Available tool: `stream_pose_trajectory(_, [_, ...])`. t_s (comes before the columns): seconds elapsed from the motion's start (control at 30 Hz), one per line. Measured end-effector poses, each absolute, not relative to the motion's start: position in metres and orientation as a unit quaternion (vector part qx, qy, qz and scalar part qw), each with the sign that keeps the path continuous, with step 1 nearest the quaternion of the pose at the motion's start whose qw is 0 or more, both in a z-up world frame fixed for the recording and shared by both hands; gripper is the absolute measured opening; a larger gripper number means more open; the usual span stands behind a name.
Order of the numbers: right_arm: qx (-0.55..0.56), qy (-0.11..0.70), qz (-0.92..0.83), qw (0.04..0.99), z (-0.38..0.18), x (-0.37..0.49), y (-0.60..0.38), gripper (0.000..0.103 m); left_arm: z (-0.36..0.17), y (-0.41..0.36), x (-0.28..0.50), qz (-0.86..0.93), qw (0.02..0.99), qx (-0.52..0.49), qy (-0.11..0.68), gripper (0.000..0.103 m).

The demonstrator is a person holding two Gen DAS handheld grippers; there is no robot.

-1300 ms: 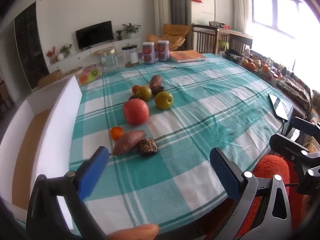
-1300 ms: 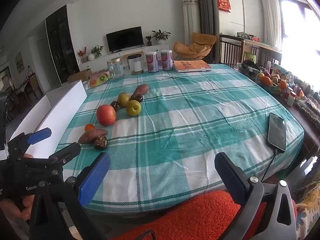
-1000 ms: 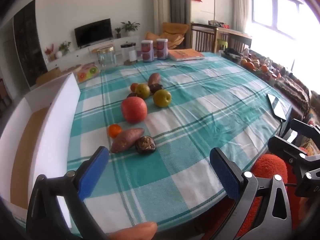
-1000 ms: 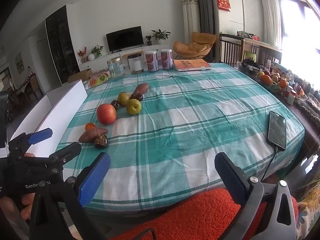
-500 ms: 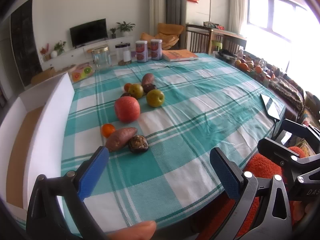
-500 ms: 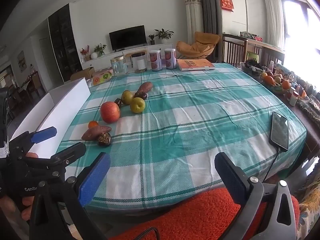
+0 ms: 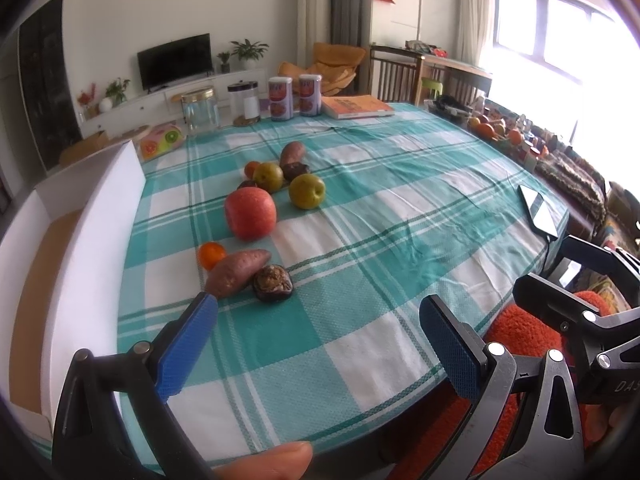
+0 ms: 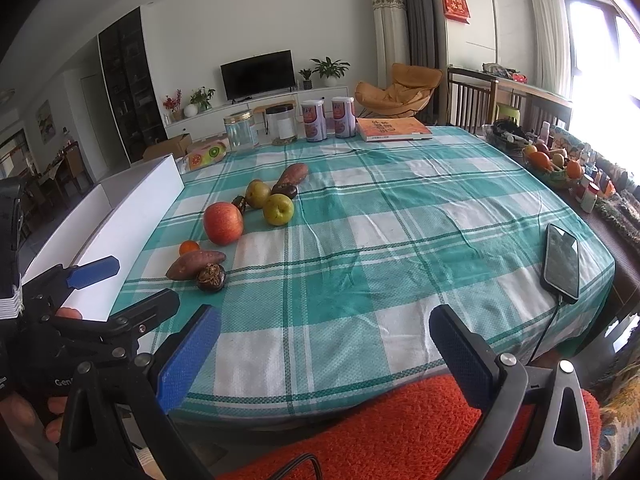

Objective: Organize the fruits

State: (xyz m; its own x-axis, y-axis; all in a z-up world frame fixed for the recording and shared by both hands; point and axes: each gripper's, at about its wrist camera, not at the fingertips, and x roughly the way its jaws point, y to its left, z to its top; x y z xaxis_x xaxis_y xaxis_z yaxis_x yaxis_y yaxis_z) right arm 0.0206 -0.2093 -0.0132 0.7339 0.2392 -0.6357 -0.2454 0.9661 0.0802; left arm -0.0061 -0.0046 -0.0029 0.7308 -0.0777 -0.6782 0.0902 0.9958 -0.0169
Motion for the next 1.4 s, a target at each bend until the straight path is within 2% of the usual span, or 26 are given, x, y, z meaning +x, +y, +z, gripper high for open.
stream_pose_trajectory(1.4, [-0.004, 0.343, 0.141, 0.929, -0.015, 0.0187, -0.2067, 0.103, -0.0078, -0.0036, -0.0071, -0.045, 0.927, 0.005, 0.372, 0.102])
